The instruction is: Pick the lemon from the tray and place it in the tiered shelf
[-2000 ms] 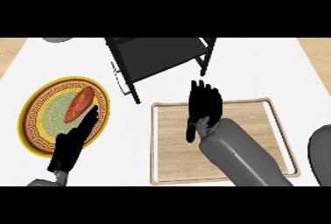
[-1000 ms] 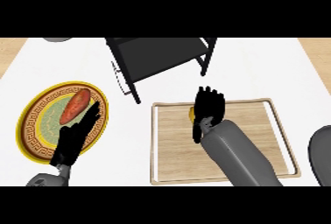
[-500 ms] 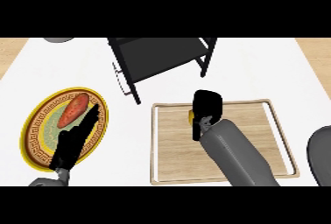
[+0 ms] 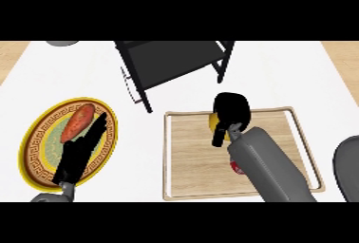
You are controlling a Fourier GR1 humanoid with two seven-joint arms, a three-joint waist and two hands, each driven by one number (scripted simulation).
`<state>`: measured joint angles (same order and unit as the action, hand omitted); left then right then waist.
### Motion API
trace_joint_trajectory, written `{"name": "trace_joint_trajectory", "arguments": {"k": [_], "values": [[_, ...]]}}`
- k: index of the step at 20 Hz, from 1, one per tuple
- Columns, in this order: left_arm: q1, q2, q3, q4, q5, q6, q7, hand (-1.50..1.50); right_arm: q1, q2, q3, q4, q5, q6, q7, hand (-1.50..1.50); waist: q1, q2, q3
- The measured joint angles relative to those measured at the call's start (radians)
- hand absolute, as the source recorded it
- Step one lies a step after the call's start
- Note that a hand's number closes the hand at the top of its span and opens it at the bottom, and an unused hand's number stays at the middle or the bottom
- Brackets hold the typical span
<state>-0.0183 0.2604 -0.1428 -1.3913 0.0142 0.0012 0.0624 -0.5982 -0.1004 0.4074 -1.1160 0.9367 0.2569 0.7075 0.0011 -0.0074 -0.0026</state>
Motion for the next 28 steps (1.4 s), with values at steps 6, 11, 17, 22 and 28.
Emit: {"name": "trace_joint_trajectory", "arguments": {"k": [6,11,17,22,28], "values": [[0.016,-0.008,0.008,0.0,-0.014,-0.002,-0.033,0.0,0.097,-0.134,-0.04,-0.191,-0.062,0.026,-0.197,1.5,-0.007,0.002,0.003],[0.015,-0.004,0.025,0.009,-0.008,-0.019,-0.034,0.0,0.127,-0.19,-0.1,-0.426,-0.091,0.085,-0.173,1.5,-0.012,0.001,0.004],[0.019,-0.012,0.026,-0.002,-0.014,-0.02,-0.027,0.0,0.039,-0.183,-0.215,-0.608,-0.136,0.102,-0.108,1.5,-0.008,0.001,0.004],[0.01,-0.025,0.017,-0.007,-0.026,-0.019,-0.011,0.0,-0.088,-0.148,-0.324,-0.616,-0.182,0.072,-0.081,1.5,0.002,0.004,0.004],[-0.006,-0.022,0.038,0.012,-0.027,-0.041,-0.016,0.0,-0.295,-0.138,-0.402,-0.451,-0.179,0.043,-0.076,1.5,0.009,0.007,0.003]]}}
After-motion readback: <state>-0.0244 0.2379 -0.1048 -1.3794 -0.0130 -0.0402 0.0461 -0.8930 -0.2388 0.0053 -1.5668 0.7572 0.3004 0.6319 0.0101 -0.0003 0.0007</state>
